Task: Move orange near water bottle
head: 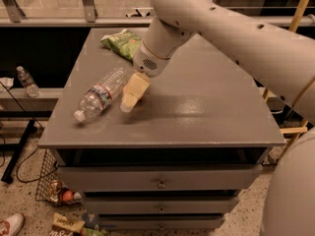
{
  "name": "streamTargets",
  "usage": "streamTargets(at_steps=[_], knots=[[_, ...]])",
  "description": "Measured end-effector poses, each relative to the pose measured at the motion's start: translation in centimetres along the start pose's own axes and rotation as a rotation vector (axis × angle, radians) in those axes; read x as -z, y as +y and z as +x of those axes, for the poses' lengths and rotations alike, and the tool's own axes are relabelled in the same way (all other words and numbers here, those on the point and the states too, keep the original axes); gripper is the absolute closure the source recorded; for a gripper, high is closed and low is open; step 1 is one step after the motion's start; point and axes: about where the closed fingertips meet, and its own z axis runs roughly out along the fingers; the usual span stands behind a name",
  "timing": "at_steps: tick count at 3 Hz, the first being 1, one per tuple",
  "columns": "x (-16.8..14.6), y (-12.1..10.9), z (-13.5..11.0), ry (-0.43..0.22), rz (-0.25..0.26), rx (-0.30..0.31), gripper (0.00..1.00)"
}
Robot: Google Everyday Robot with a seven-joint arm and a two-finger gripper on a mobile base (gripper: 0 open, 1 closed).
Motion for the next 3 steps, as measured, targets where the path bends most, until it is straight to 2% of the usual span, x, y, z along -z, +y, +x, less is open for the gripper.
streamTargets(at_steps=[1, 2, 3], knots=[[0.7, -0.2, 0.2, -0.019, 0.014, 0.006, 0.00], [4.4, -1.6, 1.6, -0.066, 0.076, 0.018, 0.00], [8.4, -3.8, 5.1, -0.128, 0.135, -0.001, 0.00]])
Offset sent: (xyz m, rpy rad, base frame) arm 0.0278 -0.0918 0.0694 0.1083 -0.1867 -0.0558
